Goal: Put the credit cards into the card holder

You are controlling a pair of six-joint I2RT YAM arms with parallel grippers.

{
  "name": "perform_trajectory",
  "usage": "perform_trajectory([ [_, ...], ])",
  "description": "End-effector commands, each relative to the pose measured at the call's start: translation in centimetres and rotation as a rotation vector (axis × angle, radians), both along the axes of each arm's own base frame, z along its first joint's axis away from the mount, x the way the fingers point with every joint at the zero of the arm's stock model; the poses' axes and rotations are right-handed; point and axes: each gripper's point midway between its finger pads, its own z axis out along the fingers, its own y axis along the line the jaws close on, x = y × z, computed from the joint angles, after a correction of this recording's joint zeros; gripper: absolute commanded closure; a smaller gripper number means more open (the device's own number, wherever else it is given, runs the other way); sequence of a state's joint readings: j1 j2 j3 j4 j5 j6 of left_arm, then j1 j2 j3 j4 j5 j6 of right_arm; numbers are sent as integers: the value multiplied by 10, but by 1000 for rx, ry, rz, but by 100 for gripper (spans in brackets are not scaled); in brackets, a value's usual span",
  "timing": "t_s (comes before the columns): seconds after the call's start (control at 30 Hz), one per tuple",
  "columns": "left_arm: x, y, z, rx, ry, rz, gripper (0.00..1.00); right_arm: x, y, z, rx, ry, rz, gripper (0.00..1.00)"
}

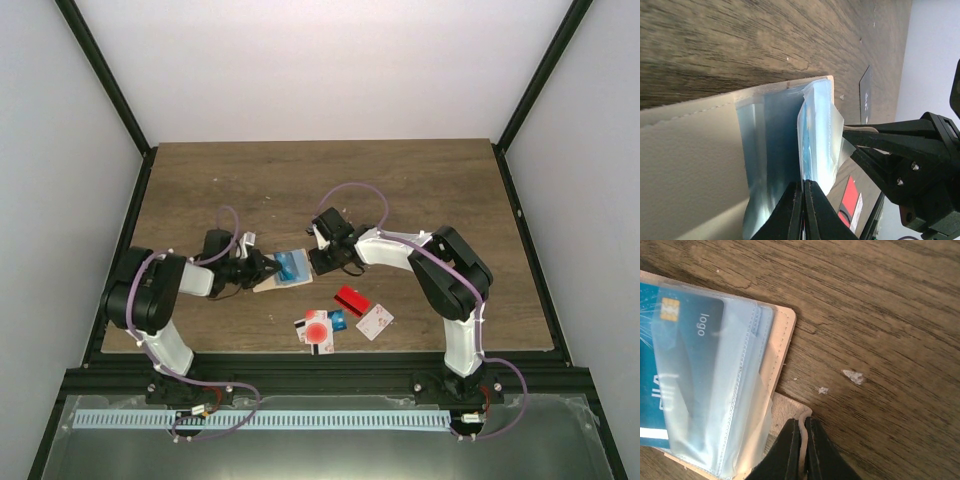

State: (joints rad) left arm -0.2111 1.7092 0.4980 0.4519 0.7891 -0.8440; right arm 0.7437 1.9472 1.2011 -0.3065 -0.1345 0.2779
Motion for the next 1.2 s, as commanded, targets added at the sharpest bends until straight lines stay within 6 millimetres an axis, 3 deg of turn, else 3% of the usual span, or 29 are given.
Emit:
perform_trajectory([
  [0.0, -2, -6, -8, 8, 4, 5, 96, -15, 3, -6, 11, 51, 19, 99],
  [0.93, -3, -18, -27, 71, 30, -76, 96, -13, 6, -2, 17, 29, 42, 99],
  [1.17, -6, -10, -25, 138, 31, -74, 78, -7, -2, -4, -28, 12, 14, 99],
])
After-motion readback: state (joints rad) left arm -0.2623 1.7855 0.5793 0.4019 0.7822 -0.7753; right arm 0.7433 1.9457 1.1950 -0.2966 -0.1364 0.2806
